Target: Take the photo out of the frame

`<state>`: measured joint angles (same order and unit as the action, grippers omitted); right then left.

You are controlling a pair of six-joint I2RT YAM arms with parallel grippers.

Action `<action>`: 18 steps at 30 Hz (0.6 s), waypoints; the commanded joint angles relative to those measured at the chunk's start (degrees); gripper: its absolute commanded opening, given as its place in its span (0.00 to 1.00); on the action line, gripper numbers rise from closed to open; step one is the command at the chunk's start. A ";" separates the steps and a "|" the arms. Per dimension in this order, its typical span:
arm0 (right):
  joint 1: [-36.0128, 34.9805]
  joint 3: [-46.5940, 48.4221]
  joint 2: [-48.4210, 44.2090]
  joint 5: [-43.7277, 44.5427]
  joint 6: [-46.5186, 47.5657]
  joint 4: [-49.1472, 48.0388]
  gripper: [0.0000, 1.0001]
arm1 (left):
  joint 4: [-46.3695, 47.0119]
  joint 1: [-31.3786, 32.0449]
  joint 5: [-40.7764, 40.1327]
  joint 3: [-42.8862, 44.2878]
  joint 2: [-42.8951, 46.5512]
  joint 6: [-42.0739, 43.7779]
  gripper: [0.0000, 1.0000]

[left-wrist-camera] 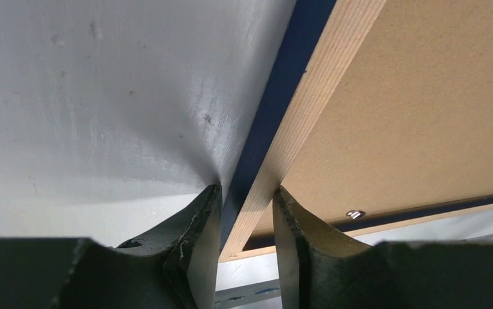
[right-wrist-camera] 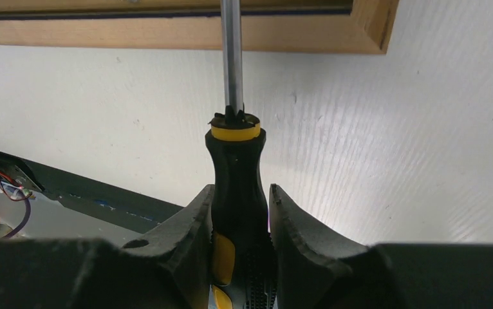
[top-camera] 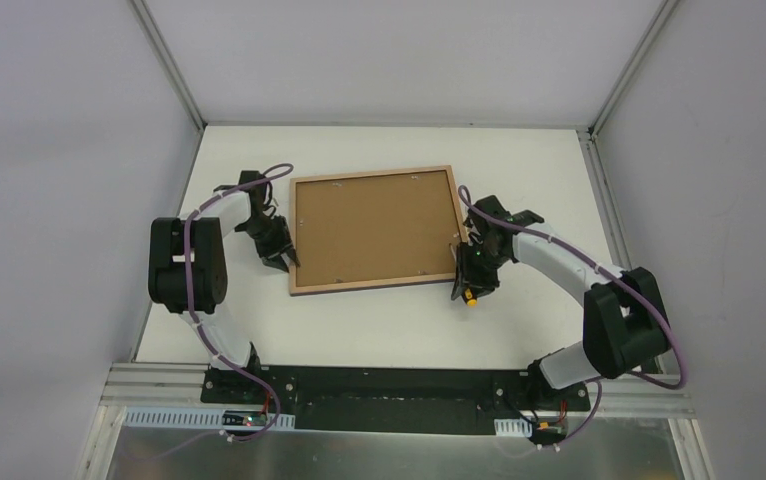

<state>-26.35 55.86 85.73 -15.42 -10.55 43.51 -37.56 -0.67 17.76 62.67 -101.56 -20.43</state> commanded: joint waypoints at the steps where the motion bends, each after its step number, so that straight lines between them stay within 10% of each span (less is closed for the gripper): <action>1: -0.06 -2.09 -4.28 -0.12 -3.97 0.11 0.00 | -2.47 0.06 -0.42 2.29 0.15 -1.66 0.39; 9: 0.41 -2.97 -4.90 3.80 -5.44 0.79 0.00 | -2.27 0.05 0.90 6.64 -0.79 -2.63 0.55; 18: 1.63 -0.31 -0.01 3.73 -3.26 0.44 0.00 | -1.66 -0.03 -2.30 9.89 -6.51 -1.35 0.46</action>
<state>-25.06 53.23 84.09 -12.40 -14.52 43.59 -38.20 -0.73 17.39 70.61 -105.43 -22.55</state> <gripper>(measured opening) 0.352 0.487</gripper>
